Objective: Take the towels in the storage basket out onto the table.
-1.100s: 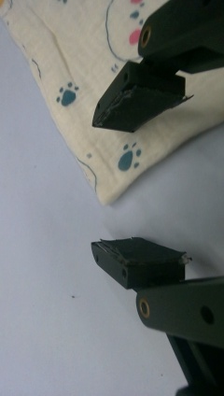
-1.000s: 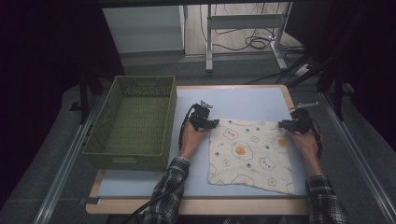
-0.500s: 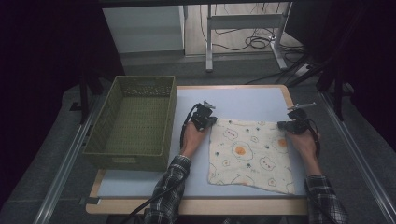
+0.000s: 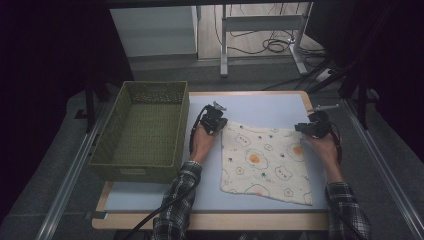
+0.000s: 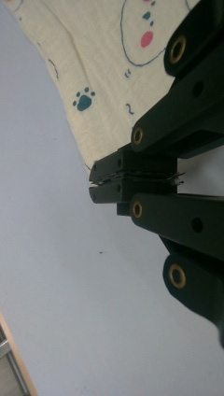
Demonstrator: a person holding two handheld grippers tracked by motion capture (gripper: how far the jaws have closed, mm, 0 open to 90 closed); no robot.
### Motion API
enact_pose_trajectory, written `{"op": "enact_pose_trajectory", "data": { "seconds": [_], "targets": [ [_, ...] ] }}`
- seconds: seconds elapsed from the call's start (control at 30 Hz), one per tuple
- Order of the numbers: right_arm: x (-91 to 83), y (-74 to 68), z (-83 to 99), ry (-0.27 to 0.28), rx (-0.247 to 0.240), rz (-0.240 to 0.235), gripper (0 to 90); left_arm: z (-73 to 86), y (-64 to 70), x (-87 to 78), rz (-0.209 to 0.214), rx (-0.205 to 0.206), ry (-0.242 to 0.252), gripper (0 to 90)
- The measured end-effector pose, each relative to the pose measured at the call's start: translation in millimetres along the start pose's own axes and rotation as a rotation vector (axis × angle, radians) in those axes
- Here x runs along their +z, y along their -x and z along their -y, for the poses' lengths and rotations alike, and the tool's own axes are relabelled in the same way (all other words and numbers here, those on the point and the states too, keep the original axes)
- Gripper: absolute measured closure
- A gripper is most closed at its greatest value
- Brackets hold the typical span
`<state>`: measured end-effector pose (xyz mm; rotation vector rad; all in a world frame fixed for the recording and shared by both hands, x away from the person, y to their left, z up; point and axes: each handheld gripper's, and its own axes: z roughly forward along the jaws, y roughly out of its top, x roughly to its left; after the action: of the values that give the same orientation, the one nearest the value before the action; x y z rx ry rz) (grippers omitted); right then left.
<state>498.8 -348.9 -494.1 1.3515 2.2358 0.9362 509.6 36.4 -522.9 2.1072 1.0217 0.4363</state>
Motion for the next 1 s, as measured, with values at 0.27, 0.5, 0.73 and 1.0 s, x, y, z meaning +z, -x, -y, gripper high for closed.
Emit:
{"op": "enact_pose_trajectory", "data": {
  "seconds": [0.27,0.5,0.73,1.0],
  "targets": [
    [16.0,1.3,5.1,-0.053,0.014,0.03,70.2,4.8,-1.9,10.3,-0.007,-0.024,-0.037,69.0],
    [14.2,-0.9,3.5,-0.076,0.026,0.007,87.7,5.0,-0.5,10.1,0.031,-0.047,-0.022,89.5],
    [5.7,-3.9,-12.5,0.023,0.016,0.037,87.7,-5.8,-13.2,-5.5,-0.009,-0.066,0.057,89.7],
    [-19.1,-18.3,3.6,0.046,-0.028,-0.031,87.7,18.4,6.6,-23.4,-0.007,-0.039,0.086,89.2]
  ]
}}
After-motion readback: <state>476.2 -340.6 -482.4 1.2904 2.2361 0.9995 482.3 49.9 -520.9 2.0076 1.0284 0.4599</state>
